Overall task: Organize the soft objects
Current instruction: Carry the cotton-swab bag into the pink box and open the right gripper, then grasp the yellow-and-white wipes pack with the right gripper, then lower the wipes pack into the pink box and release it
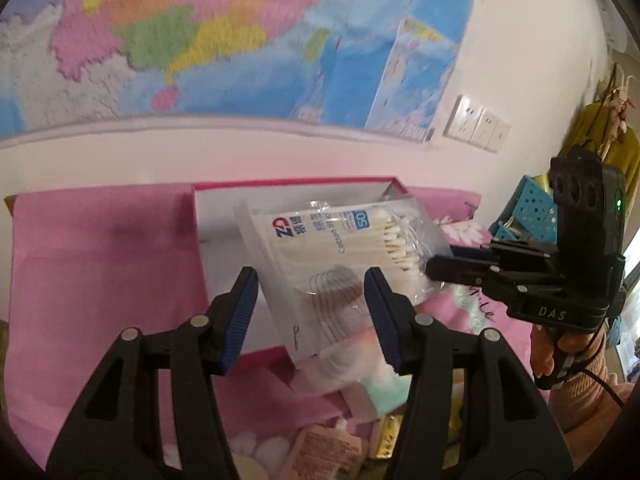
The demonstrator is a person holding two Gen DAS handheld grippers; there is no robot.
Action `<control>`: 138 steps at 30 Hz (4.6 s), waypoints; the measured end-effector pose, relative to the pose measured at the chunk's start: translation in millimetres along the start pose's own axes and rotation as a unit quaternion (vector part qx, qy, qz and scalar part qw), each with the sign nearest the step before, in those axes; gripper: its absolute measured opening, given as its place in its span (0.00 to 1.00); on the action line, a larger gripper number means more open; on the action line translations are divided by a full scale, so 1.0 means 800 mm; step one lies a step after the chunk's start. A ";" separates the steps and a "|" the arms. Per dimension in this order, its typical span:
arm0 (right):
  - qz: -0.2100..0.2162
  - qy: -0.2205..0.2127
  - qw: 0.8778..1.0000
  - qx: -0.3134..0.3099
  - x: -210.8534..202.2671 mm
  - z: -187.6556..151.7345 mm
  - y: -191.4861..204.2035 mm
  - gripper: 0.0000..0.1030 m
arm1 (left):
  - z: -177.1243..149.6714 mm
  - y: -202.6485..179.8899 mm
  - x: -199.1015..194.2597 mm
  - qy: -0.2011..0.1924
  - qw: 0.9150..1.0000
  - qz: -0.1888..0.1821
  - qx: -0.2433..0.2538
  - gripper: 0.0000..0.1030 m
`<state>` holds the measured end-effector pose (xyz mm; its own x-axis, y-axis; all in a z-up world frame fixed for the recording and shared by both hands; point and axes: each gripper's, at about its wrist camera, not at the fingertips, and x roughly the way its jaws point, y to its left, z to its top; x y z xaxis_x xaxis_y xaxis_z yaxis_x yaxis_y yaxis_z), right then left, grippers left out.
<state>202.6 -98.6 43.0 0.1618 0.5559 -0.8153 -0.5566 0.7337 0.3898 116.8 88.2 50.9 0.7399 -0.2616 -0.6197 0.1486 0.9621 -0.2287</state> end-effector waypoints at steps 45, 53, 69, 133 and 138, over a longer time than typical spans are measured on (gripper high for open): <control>-0.002 0.033 0.997 0.072 -0.089 -0.155 -0.056 0.42 | -0.104 -0.106 -0.015 0.053 0.993 -0.065 0.080 0.67; 0.034 0.084 0.995 0.036 -0.085 -0.203 -0.017 0.40 | -0.137 -0.118 0.026 0.116 0.987 -0.085 0.074 0.67; 0.036 0.079 0.990 0.110 -0.086 -0.229 -0.055 0.26 | -0.162 -0.133 0.047 0.166 0.975 -0.126 0.077 0.52; -0.092 0.050 0.994 0.022 -0.001 -0.036 -0.120 0.18 | 0.020 -0.125 0.158 0.148 0.987 0.033 0.054 0.45; -0.076 0.065 0.995 0.026 0.005 -0.038 -0.117 0.18 | 0.010 -0.124 0.156 0.156 0.985 0.032 0.060 0.45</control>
<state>230.7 -177.0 -9.9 0.1333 0.3840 -0.9137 -0.4894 0.8272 0.2762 199.6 -39.1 2.8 0.5160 -0.1936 -0.8344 0.1987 0.9746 -0.1033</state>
